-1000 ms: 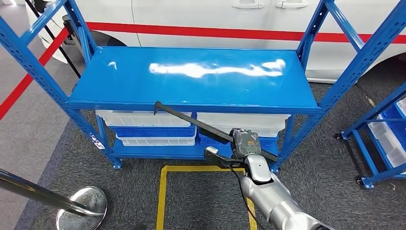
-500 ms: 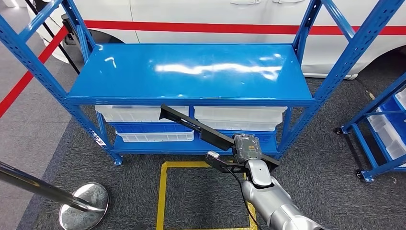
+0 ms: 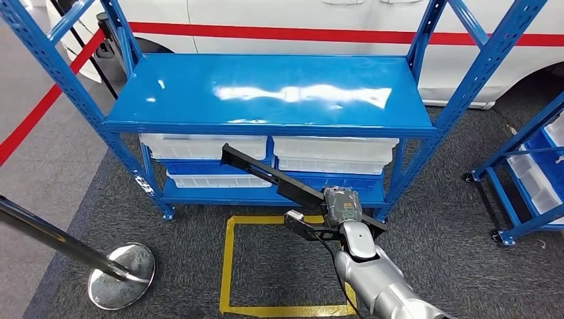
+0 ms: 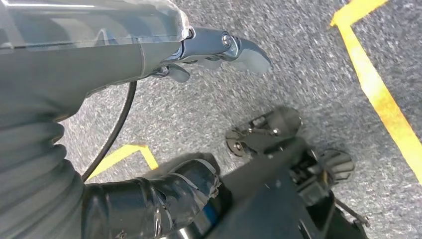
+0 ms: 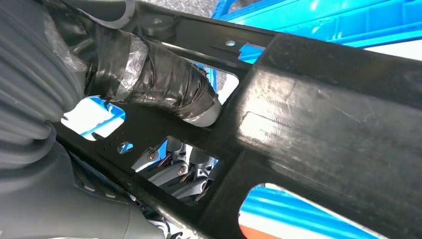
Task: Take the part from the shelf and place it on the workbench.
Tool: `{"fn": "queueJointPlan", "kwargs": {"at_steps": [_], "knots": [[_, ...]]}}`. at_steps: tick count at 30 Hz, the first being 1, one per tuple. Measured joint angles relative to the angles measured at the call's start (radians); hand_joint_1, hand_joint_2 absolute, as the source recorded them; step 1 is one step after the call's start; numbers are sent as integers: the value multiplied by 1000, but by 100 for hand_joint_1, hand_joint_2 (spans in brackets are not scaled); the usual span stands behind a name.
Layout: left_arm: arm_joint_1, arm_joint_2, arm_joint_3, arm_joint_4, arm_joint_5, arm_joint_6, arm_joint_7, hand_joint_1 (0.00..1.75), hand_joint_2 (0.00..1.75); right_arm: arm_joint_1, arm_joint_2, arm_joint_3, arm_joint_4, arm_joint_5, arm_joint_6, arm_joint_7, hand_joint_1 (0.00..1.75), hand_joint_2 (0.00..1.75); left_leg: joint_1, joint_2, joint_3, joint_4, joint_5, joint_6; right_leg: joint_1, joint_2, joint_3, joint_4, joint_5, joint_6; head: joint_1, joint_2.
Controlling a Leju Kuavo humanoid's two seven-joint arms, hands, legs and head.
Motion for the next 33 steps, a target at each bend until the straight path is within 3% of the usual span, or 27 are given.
{"fn": "queueJointPlan", "kwargs": {"at_steps": [2,4,5,6,7,10,11,13,15,16,18,20,21,22,23,25,26,27,30,31,33], "knots": [[-1,-1,-1,0,0,0,0,0,175,-1,-2,0,0,1,1,0,175,175,5,3,-11,-12,24,13,0,4,-22,58,-62,7,0,0],[-1,0,-2,0,1,0,-1,0,175,-1,-3,0,-1,2,4,1,175,175,4,4,-34,-11,42,17,-3,6,-58,181,-155,12,1,0],[-1,0,-2,0,1,0,-1,0,175,-1,-3,0,-1,3,7,1,175,175,4,4,-46,-9,48,17,-5,5,-69,235,-181,16,1,0],[0,0,-2,0,2,0,-1,0,175,0,-4,0,-1,4,9,2,175,175,4,4,-58,-5,55,15,-7,5,-67,264,-189,18,0,0],[1,-1,-2,0,2,0,-1,0,175,0,-6,0,-3,6,12,3,175,175,5,4,-70,0,60,13,-9,5,-45,253,-177,20,1,0],[2,-1,-3,0,5,2,-2,0,175,-1,-13,-1,-18,13,14,5,175,175,5,4,-100,19,72,3,-11,5,88,68,-128,15,0,0],[2,-1,-3,0,6,2,-2,0,175,-2,-15,-1,-25,14,14,5,175,175,5,4,-105,23,76,-3,-9,6,113,27,-124,11,0,0],[2,-1,-3,0,9,3,-2,0,175,-3,-18,-1,-33,16,15,5,175,175,4,4,-110,24,86,-18,-2,8,118,10,-121,1,0,0],[3,0,-3,0,11,3,-3,0,175,-3,-20,-1,-39,16,15,6,175,175,5,2,-117,27,86,-32,-4,6,109,3,-109,-17,0,0],[4,0,-4,0,11,3,-2,0,175,-3,-20,-1,-42,16,16,6,175,175,6,1,-126,42,66,-38,-6,5,102,0,-100,-28,0,0],[5,1,-4,0,11,3,-2,0,175,-3,-21,-1,-47,16,16,6,175,175,8,-1,-161,134,-16,-47,-8,3,82,-2,-81,-43,0,0],[5,1,-4,0,11,3,-2,0,175,-2,-21,-1,-49,16,16,6,175,175,8,0,-196,262,-90,-53,-4,3,60,-1,-64,-47,0,0],[5,1,-4,0,11,3,-2,0,175,-1,-22,-1,-49,16,16,6,175,175,8,0,-198,299,-99,-53,-2,3,48,-1,-55,-47,0,0],[5,1,-4,0,11,3,-2,0,175,1,-22,-1,-49,16,17,6,175,175,8,0,-185,303,-91,-52,0,3,38,0,-48,-46,0,0],[5,1,-4,0,11,3,-2,0,175,2,-23,-1,-50,16,17,6,175,175,8,0,-149,265,-68,-48,1,3,28,1,-40,-45,0,0],[3,2,-4,0,12,3,-2,0,175,2,-23,-1,-55,17,19,6,175,175,3,-1,-46,122,-34,-35,5,4,13,3,-26,-41,0,0],[1,3,-4,0,12,4,-3,0,175,3,-24,-1,-59,18,21,6,175,175,0,-1,-5,60,-26,-28,6,4,8,3,-19,-36,0,0],[0,4,-4,0,13,4,-4,0,175,4,-25,-1,-65,18,24,6,175,175,-3,-1,16,22,-27,-23,5,4,6,2,-12,-31,0,0],[1,4,-4,0,15,5,-5,0,175,10,-29,-1,-90,20,35,8,175,175,-4,0,12,-3,-8,-7,2,4,1,-4,2,-12,0,0],[2,4,-5,0,16,5,-5,0,175,12,-31,0,-100,20,38,10,175,175,-2,2,8,-9,3,1,2,4,-5,6,-13,-6,0,0],[3,4,-5,0,17,6,-6,0,175,16,-37,0,-118,21,46,14,175,175,2,5,-7,-16,26,13,0,5,-31,82,-90,1,1,0]]}}
